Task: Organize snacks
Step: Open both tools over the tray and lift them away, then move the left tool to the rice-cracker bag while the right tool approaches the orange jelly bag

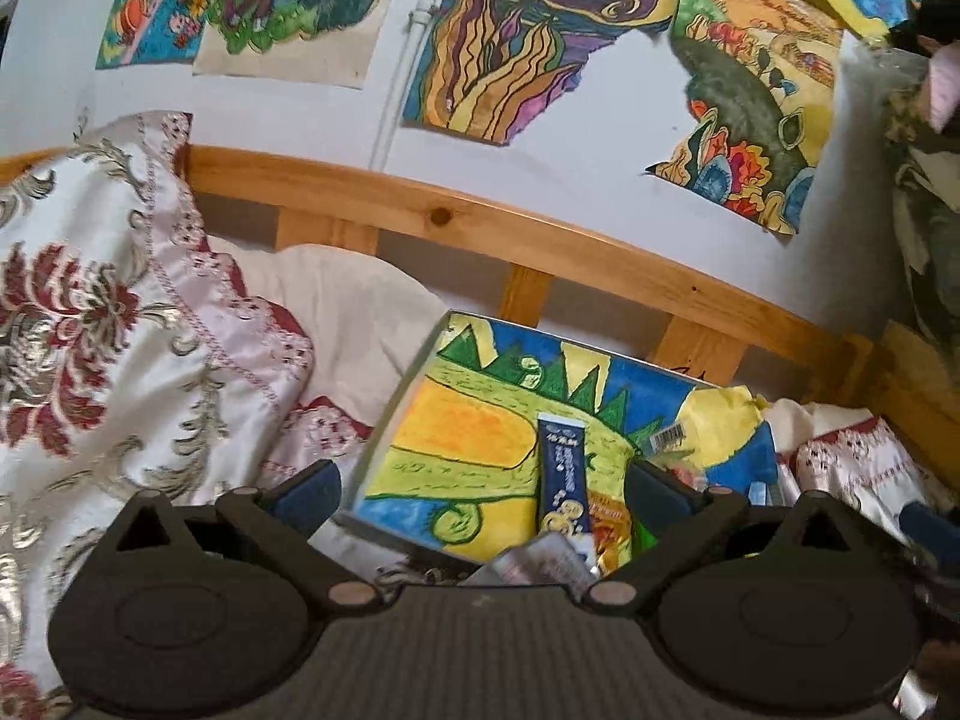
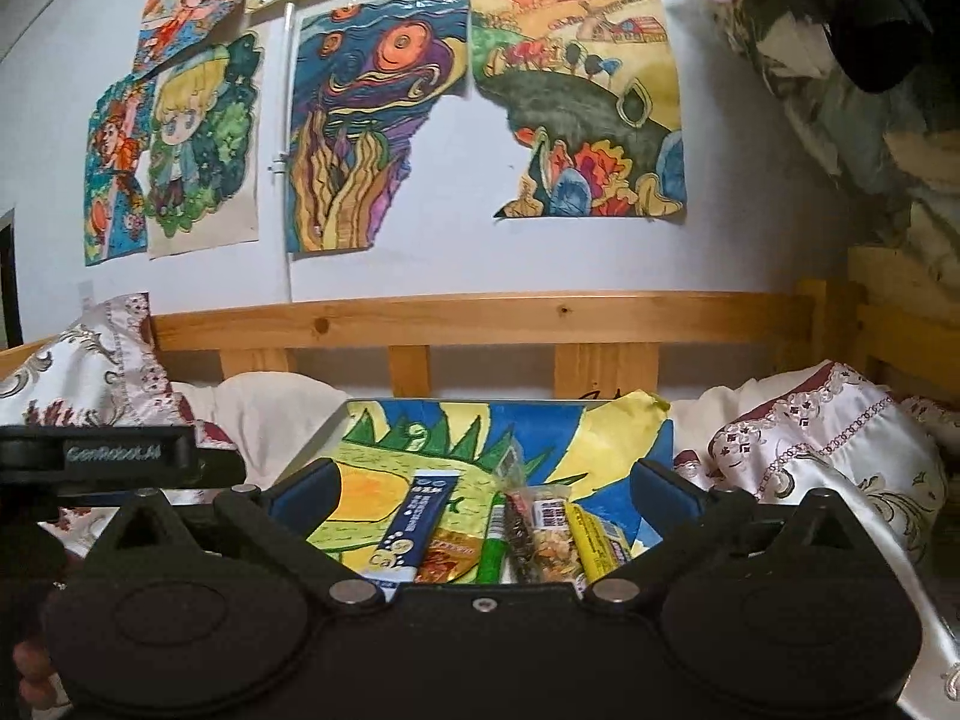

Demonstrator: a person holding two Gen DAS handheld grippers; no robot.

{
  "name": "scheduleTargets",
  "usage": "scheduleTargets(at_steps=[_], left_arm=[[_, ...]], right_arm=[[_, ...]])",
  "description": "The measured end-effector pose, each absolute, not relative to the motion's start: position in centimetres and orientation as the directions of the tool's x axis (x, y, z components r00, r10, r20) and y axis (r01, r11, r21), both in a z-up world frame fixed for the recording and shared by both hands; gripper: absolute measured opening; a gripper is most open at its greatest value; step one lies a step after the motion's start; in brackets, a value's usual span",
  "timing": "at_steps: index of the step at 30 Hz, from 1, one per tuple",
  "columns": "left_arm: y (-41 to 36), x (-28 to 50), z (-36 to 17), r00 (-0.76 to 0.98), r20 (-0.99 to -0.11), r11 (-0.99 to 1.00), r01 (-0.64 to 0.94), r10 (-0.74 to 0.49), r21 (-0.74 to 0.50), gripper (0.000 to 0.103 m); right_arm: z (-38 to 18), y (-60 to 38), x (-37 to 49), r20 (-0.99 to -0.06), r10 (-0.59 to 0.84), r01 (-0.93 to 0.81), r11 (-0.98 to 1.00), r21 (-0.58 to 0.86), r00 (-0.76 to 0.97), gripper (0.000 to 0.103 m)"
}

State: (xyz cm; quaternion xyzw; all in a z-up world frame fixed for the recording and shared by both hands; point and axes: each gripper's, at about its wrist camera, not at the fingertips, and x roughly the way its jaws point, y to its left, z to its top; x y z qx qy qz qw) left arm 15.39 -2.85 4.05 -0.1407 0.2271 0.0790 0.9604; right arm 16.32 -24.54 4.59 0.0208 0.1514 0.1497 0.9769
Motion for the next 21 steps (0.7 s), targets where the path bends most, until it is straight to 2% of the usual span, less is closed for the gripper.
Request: scheduleTargets(at_steps=[13,21], left_arm=[[-1.2,8.9,3.0,0.863,-0.485,0.947,-0.26,0.14,-0.189,0.102],[-1.0,6.4,1.2,0.83,-0.546,0.956,-0.238,0.108,-0.173,0.102]], right_arm=[[5.0,-24.8,10.9,-0.293,0.313,-0.304,0.95,0.077,0.903,0.102],[4.0,-24.7,7.5,-0.351,0.328,-0.318,0.944,0.087,0.877,0.102]])
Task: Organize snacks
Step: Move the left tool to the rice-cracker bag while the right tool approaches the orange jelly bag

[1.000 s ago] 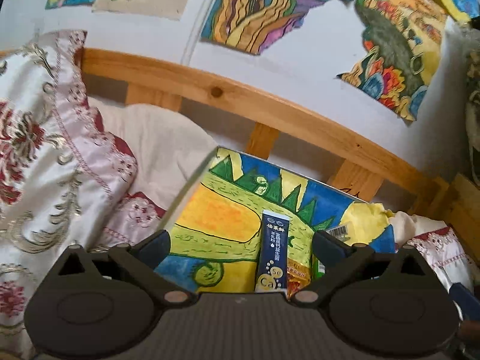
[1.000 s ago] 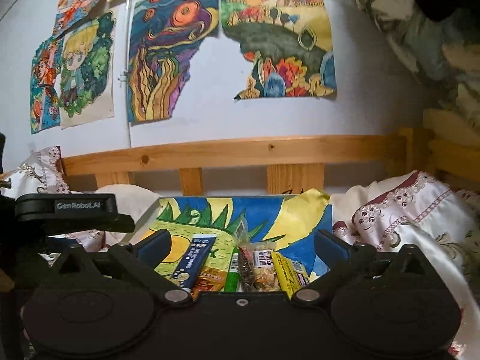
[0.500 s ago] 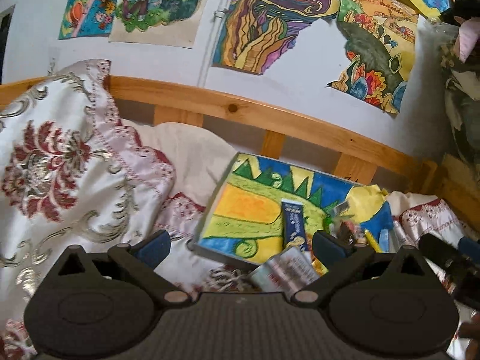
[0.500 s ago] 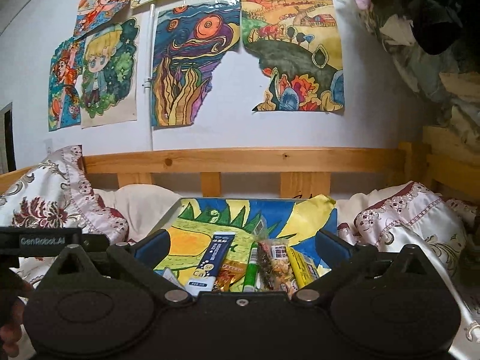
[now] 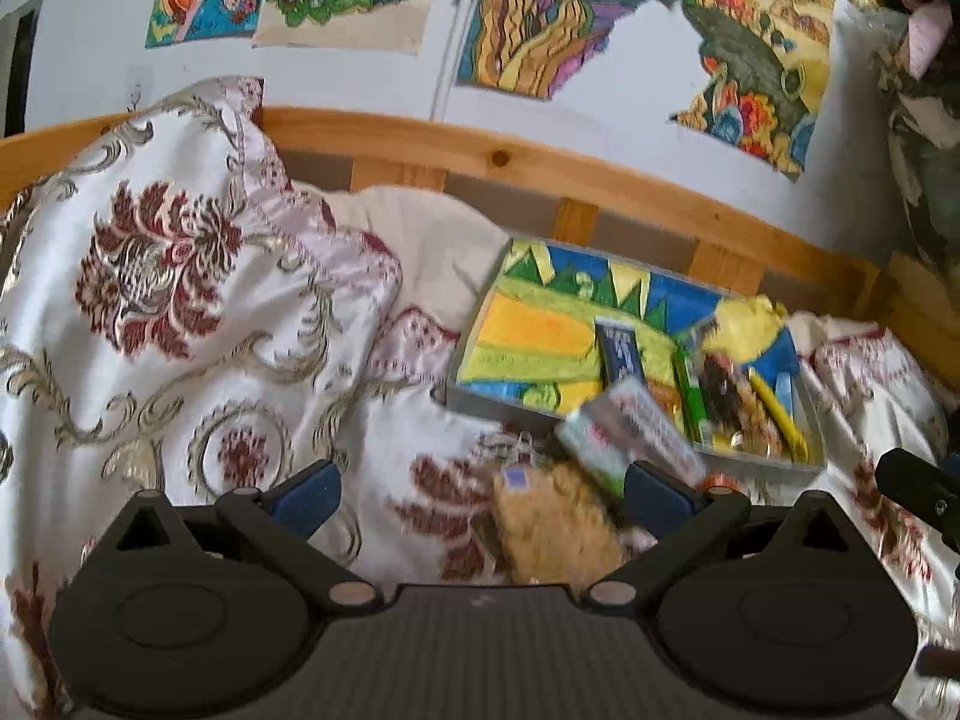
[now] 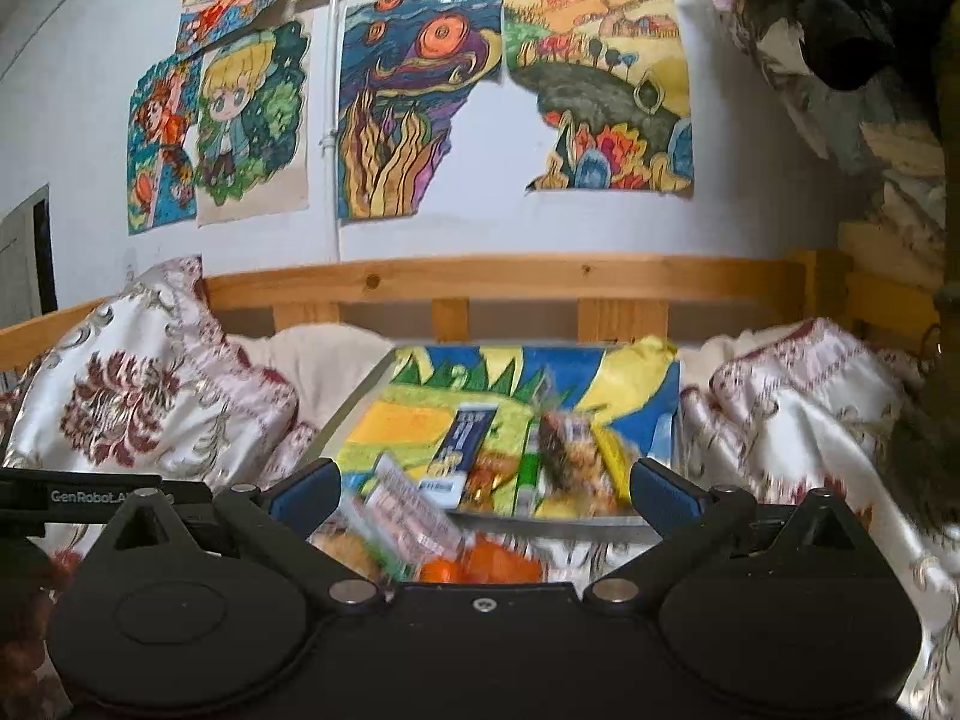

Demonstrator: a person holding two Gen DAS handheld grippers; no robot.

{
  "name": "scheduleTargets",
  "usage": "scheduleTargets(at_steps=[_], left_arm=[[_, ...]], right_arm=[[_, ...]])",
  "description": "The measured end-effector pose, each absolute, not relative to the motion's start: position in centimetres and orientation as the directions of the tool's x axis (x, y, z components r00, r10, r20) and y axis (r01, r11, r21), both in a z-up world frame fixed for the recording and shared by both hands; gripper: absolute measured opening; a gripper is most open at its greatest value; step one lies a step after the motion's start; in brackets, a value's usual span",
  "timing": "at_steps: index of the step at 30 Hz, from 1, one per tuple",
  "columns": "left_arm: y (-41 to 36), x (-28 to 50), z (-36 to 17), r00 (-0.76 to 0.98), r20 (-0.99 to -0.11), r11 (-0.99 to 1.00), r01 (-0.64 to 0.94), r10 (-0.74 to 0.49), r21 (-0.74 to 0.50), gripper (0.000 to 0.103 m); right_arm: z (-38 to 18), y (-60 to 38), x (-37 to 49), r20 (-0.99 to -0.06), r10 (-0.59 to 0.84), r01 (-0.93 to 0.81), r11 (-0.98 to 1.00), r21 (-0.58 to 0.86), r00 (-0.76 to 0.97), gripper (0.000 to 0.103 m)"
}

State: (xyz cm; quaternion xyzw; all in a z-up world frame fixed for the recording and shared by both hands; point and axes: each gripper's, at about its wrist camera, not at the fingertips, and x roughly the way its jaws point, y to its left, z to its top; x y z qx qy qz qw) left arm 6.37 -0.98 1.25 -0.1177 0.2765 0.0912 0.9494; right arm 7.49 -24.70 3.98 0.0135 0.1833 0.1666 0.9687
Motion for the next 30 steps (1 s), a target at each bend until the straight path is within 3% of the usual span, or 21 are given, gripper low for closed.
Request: scheduleTargets(at_steps=[15,30], left_arm=[[-0.5,5.0,-1.8,0.735,-0.675,0.963,-0.224,0.065,-0.152,0.102],[-0.5,5.6,-2.7,0.686,-0.723,0.96,-0.248,0.077,-0.133,0.102]], right_arm=[[1.3,-23.9,5.2,-0.478,0.314,-0.305,0.947,0.099,0.82,0.102],[-0.5,-23.4,6.6,-0.577,0.27,-0.274,0.958,0.082,0.771,0.102]])
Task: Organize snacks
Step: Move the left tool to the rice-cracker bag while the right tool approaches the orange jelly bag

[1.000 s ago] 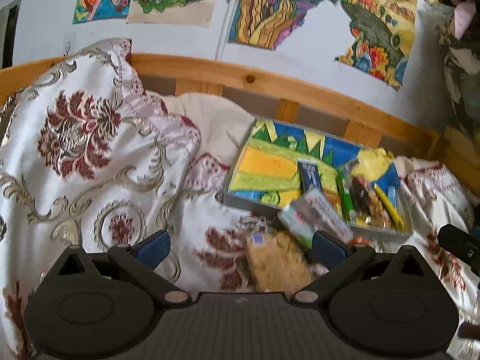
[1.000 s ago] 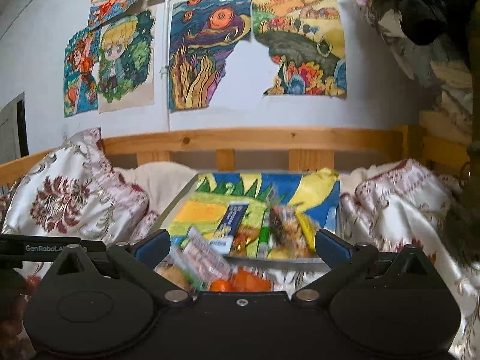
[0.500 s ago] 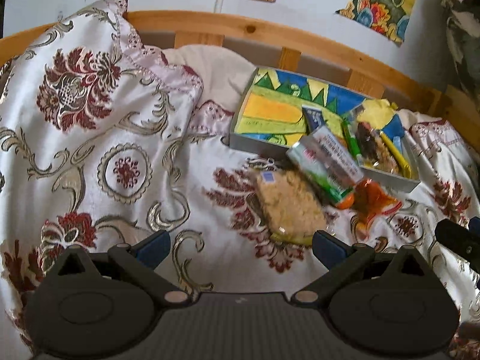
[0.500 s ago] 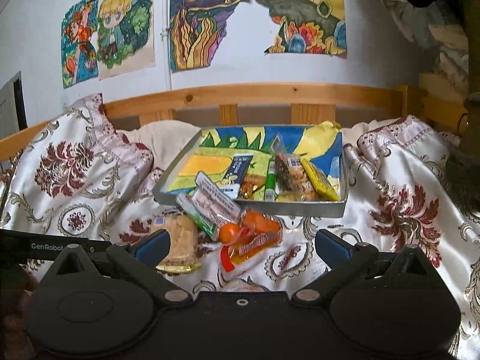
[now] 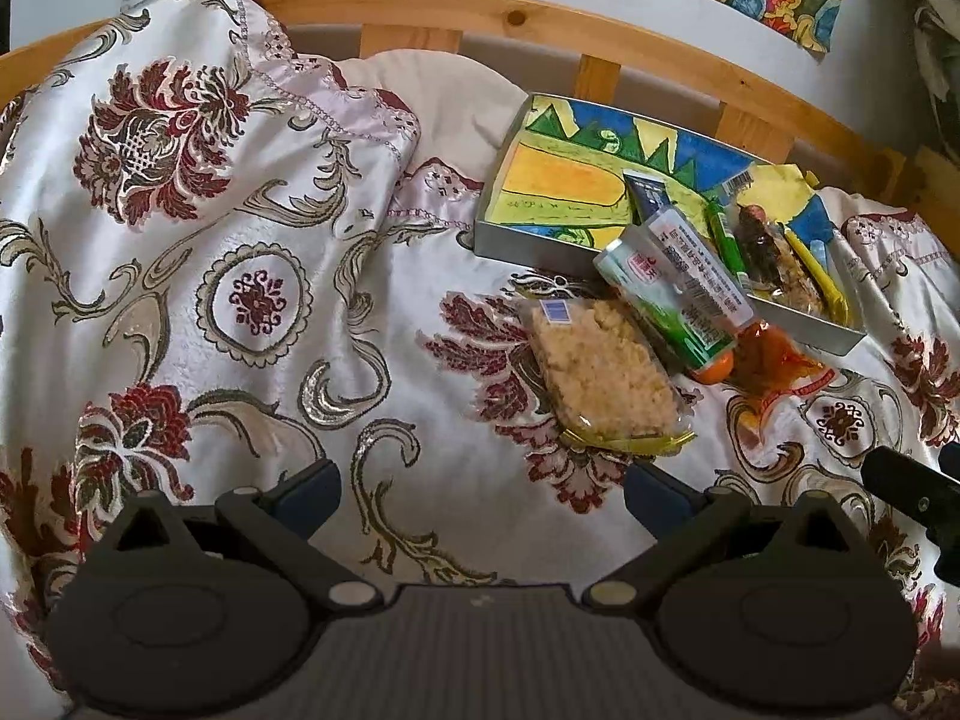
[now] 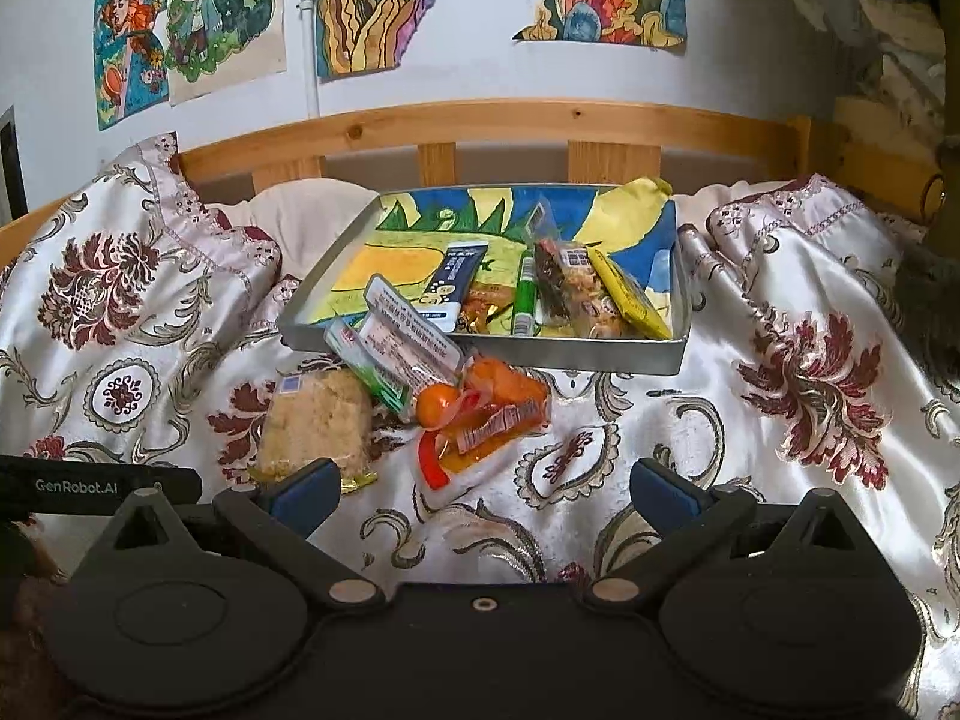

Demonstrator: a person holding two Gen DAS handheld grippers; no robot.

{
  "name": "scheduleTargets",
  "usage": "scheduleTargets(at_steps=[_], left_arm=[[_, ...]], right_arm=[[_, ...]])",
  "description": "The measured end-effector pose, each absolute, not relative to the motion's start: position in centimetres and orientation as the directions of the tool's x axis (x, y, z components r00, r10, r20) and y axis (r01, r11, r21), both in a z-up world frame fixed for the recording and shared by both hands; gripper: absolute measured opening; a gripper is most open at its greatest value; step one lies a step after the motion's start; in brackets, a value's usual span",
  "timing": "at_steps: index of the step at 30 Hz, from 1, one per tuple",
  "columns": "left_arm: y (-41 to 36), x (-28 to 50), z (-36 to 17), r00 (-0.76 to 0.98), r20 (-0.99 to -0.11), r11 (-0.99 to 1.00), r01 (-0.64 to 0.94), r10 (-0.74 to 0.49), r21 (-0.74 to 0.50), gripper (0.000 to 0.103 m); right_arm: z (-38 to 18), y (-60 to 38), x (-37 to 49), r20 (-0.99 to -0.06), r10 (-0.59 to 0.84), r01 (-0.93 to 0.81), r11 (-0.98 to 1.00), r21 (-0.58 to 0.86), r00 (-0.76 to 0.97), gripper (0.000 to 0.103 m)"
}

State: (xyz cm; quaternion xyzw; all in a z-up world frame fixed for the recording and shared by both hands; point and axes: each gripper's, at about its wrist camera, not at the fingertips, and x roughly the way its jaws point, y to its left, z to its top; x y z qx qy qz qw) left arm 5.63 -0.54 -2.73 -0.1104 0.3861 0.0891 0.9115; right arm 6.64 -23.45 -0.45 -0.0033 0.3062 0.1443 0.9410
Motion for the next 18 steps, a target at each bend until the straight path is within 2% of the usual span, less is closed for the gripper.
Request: scheduleTargets(at_steps=[18], left_arm=[[-1.1,6.4,-3.2,0.686,-0.723,0.963,-0.241,0.082,-0.12,0.102]], right_arm=[[-0.8,-23.7,7.8,-0.605,0.251,-0.253,0.964,0.084,0.756,0.102]])
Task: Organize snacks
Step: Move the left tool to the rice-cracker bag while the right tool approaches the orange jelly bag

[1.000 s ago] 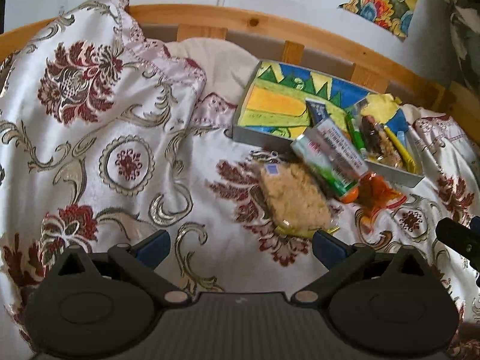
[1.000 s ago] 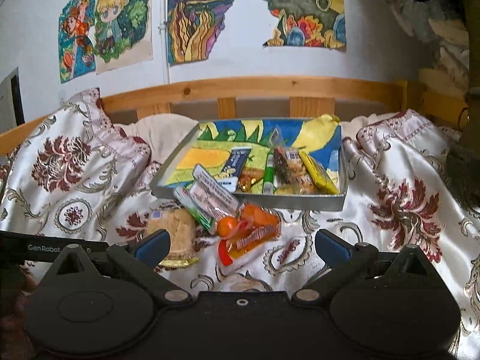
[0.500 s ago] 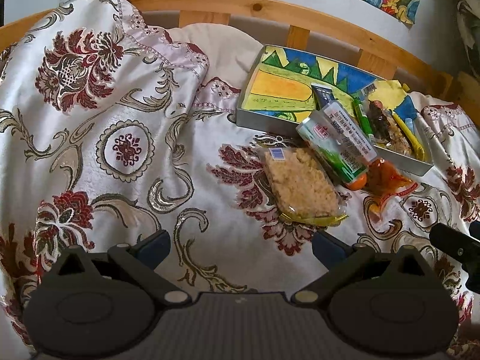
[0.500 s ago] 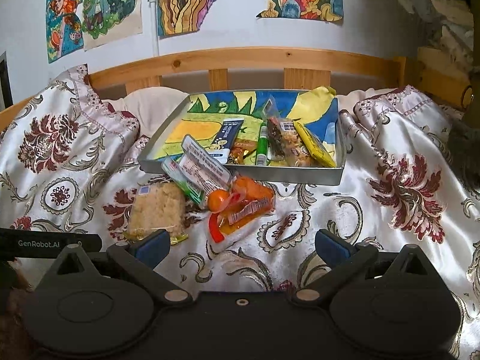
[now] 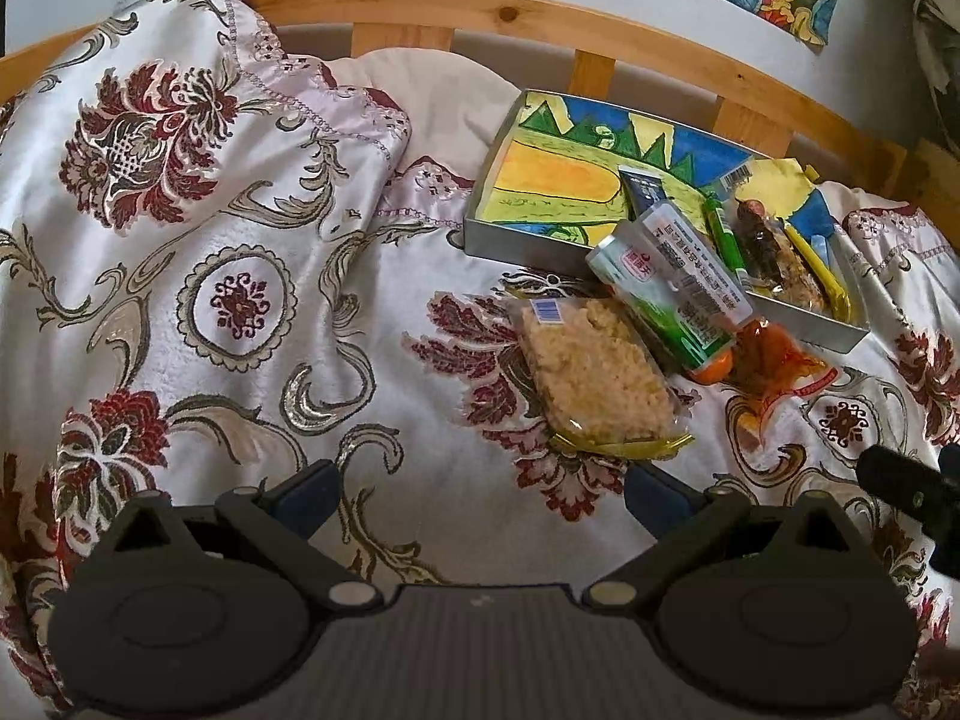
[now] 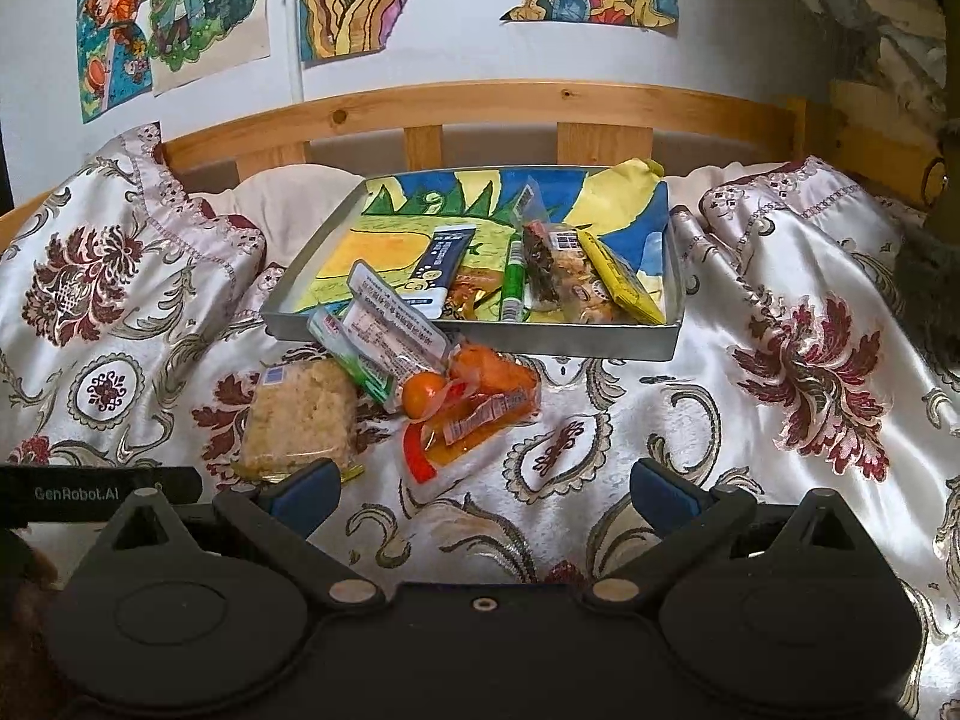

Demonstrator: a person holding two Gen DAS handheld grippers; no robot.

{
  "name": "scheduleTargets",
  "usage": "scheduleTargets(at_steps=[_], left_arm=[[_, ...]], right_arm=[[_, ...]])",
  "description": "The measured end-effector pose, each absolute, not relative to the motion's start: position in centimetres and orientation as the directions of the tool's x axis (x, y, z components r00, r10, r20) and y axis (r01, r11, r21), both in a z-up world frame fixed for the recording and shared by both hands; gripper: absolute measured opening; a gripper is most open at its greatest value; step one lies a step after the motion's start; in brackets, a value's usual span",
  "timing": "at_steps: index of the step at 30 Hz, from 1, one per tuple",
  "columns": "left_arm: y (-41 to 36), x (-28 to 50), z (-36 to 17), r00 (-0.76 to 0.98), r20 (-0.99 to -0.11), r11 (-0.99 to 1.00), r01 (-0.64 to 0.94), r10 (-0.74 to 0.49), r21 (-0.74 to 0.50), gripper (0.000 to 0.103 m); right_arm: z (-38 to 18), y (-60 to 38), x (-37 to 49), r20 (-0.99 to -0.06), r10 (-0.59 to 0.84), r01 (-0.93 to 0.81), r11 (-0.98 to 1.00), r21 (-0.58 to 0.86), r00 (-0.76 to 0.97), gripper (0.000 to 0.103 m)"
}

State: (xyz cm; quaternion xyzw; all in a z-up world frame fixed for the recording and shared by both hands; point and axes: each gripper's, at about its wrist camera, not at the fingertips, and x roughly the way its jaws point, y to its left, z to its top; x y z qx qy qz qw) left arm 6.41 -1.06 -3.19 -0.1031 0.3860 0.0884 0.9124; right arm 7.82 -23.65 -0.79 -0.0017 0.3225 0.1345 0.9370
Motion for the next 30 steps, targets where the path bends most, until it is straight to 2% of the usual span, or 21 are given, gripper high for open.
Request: scheduleTargets(at_steps=[7,17,30], left_arm=[[-1.7,7.1,-3.2,0.7,-0.709,0.97,-0.221,0.087,-0.099,0.102],[-3.4,9.2,-3.9,0.707,-0.701,0.978,-0.195,0.092,-0.068,0.102],[-4.7,12.5,-5.2,0.699,-0.707,0.979,-0.197,0.109,-0.045,0.102]], right_arm=[[-0.4,-23.5,8.9,-0.589,0.248,-0.256,0.964,0.071,0.769,0.102],[0.1,-23.9,12.2,-0.498,0.297,-0.302,0.951,0.072,0.815,0.102],[-2.9,-23.5,17.0,-0.576,0.314,-0.321,0.942,0.093,0.754,0.102]])
